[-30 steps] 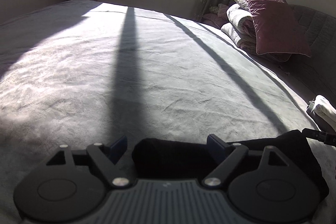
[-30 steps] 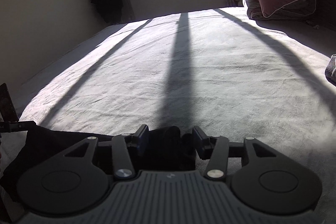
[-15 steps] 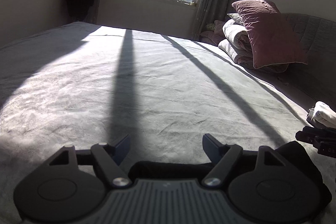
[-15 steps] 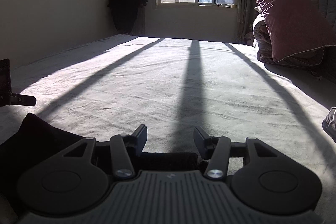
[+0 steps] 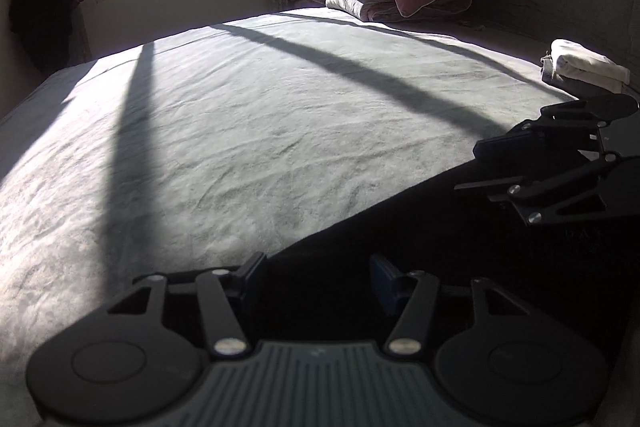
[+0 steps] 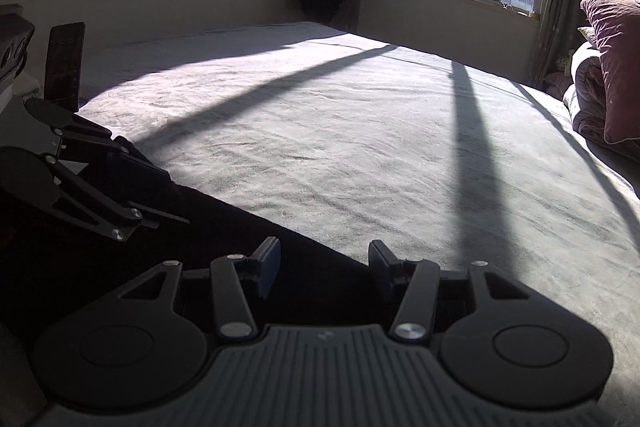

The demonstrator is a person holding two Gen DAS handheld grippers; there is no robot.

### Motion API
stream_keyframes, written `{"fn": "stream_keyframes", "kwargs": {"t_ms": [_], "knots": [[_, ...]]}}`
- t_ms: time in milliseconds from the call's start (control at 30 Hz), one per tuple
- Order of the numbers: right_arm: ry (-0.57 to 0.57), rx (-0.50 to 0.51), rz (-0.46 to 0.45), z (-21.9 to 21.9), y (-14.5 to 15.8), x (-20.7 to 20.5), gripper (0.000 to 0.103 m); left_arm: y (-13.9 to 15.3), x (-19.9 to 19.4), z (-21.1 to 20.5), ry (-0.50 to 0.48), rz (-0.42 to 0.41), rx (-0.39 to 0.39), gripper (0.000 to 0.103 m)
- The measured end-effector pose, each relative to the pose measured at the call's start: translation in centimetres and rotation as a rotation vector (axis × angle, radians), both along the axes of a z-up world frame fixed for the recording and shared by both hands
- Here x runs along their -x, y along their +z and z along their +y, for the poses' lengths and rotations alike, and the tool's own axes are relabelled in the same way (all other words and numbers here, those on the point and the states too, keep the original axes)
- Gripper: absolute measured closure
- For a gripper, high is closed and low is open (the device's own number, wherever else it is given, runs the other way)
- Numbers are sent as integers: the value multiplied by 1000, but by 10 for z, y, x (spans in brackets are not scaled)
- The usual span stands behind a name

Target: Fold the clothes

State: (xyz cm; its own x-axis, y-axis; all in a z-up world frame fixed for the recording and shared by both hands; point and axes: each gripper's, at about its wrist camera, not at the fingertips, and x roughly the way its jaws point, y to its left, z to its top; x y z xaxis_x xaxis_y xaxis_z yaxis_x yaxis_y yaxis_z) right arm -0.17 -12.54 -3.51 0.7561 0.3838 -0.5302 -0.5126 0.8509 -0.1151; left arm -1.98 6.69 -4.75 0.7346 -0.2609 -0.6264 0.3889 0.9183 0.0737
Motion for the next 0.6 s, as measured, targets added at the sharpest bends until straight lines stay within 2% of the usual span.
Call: {"fn": "stream_keyframes", "kwargs": {"t_ms": [100,133,600], "knots": [[-17,37,23,-5,-12,-5,51,-1,3,5,-15,-6,-1,41],[-18,30,25,-8,-11,-5,54,-1,4,8,-16,-5,1,40],[-2,83,-11,-32,-8,8,53,2,29,47,-44,0,43,34]]}}
